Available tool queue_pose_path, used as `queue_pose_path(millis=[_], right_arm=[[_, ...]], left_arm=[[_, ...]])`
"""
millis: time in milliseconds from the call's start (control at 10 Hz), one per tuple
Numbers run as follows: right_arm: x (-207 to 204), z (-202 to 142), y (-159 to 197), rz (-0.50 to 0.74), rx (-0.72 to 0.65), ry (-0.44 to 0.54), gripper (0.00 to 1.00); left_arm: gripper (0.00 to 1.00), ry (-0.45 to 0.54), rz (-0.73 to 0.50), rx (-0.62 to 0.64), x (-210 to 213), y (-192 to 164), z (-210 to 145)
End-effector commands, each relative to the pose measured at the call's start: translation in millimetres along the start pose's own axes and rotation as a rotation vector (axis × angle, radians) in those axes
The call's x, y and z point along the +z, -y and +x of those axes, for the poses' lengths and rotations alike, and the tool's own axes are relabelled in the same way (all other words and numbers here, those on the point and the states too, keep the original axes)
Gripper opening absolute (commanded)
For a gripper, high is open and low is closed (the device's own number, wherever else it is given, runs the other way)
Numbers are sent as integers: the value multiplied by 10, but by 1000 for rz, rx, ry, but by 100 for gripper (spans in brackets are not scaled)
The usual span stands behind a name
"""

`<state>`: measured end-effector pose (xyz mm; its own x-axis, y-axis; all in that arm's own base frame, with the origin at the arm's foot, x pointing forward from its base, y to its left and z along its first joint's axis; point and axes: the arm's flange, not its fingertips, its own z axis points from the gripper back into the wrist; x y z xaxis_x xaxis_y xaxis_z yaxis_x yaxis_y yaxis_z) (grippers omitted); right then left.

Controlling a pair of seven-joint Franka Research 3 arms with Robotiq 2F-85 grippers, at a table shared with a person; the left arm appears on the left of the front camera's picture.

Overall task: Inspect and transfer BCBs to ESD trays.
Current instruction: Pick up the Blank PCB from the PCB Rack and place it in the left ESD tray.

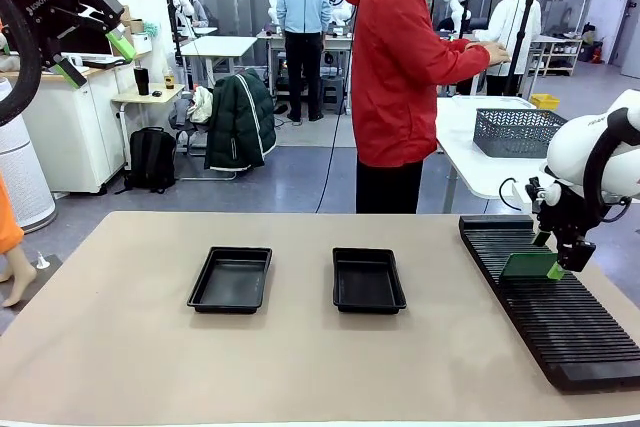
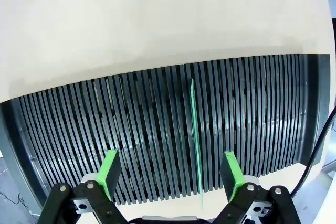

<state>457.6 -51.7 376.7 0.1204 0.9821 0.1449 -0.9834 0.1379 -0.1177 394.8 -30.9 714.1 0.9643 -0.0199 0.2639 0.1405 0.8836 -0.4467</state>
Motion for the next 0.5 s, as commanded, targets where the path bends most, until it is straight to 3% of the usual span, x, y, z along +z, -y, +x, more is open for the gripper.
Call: queue_pose_path(millis=[0,400], right_arm=[[-36,56,53,-29,29,-22,97],[-78,106,113,-51,79,-78,86]], left_arm=[[100,1,-1,1,5,-8,1],[100,1,-1,1,5,-8,1]])
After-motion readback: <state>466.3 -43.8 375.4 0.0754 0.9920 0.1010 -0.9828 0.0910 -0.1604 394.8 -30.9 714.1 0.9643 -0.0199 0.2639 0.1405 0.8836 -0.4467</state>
